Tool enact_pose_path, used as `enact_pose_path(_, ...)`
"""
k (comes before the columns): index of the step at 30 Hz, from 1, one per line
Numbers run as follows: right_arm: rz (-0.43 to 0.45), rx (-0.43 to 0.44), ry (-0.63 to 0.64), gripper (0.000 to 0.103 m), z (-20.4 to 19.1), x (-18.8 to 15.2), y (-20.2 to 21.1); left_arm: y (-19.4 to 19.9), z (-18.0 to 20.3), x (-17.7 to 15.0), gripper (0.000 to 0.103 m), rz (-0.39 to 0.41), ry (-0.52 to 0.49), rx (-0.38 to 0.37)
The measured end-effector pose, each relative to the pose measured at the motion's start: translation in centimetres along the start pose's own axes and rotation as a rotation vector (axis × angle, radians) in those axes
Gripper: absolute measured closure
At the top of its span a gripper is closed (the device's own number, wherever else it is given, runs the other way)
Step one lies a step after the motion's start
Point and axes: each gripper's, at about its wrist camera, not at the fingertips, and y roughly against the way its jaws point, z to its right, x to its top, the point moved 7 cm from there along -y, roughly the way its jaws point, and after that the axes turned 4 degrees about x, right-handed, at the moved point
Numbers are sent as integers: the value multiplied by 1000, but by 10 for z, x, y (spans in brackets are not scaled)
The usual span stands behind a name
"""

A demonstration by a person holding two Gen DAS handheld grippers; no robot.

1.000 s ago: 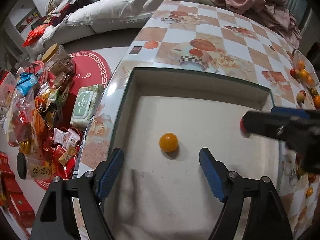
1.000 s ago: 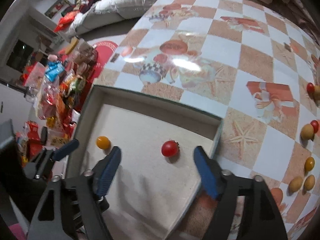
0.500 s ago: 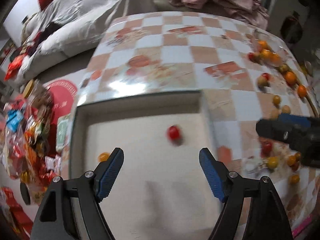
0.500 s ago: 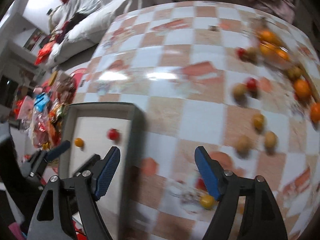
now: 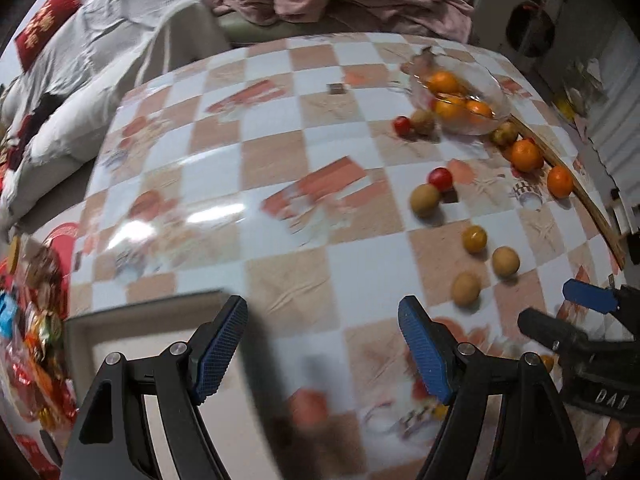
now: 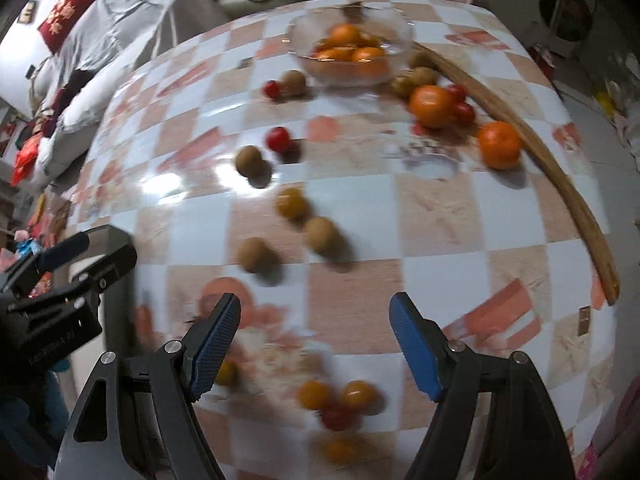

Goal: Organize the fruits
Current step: 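Return both tools to the table and grasp brown round fruits with each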

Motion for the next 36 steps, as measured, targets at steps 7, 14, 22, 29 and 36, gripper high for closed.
enact_pose_path(7, -10, -18, 73, 40, 10, 1, -18, -30, 30, 21, 24, -22, -23, -32)
enact_pose_path(14, 10, 0, 124, 44, 9, 7, -27, -45, 48, 46, 24, -7, -33, -69)
enact_pose_path(22, 44, 17, 174, 44, 1, 15, -30, -63, 61, 59, 24, -22, -48, -63)
enact_pose_path(29, 63, 31, 173, 69, -3, 24, -32, -68, 60, 59, 33, -33, -27, -49)
enact_pose_path(36, 55, 87, 122, 76, -2, 28, -28, -63, 65, 64, 76, -24, -38, -62)
